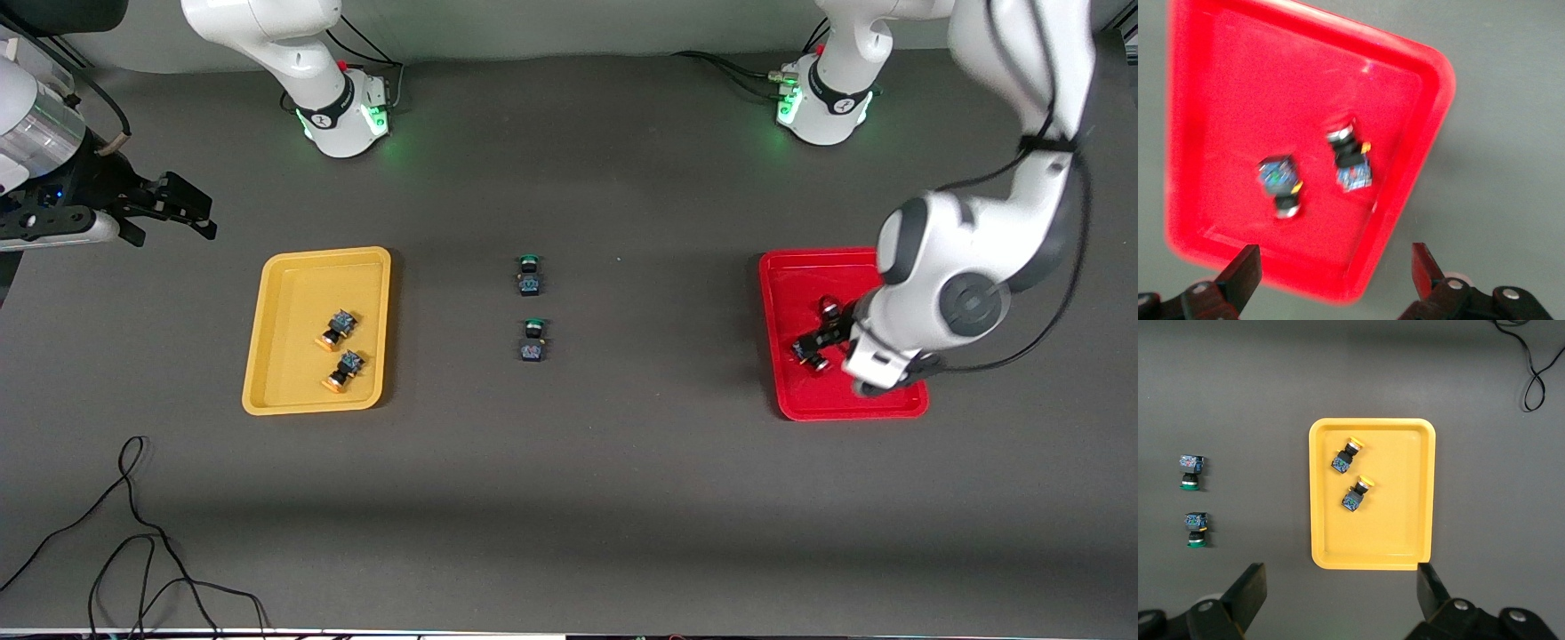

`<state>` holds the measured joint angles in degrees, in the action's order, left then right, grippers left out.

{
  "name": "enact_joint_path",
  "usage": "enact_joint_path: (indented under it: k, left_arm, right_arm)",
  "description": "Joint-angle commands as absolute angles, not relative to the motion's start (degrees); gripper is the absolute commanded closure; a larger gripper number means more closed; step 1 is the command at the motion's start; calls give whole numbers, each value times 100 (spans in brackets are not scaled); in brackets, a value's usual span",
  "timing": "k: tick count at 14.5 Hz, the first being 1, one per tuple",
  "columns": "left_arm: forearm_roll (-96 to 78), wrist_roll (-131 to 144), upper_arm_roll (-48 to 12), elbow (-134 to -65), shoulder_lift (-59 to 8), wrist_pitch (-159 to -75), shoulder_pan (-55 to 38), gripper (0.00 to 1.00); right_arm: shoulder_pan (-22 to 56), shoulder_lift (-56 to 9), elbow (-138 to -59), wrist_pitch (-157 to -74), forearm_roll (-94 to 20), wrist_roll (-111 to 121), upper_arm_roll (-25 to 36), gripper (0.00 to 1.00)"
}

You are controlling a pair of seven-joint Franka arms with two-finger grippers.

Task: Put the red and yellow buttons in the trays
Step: 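Open the left gripper to release the red button in the tray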

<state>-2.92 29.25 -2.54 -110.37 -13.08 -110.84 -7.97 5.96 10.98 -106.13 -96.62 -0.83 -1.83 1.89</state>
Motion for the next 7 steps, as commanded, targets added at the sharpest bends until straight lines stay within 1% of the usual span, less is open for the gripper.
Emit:
enact_joint_path:
  k: [1,3,5,7]
  left_arm:
    - [-220,2778,-237,-11145,-266,-10452,-817,0]
    - [-220,2471,-237,-10682,-62,-9838,-809,0]
    - [-211,2295,-229,-10093,-62,-9275,-800,0]
    - [-202,1936,-159,-9897,-27,-9228,-800,0]
  right_arm:
    - [615,1028,-10565,-9659,26,-70,193,0]
    - [615,1028,-10547,-9677,18,-70,202,0]
    - [615,1028,-10573,-9764,-139,-79,202,0]
    - [615,984,-10564,-9773,-237,-88,211,0]
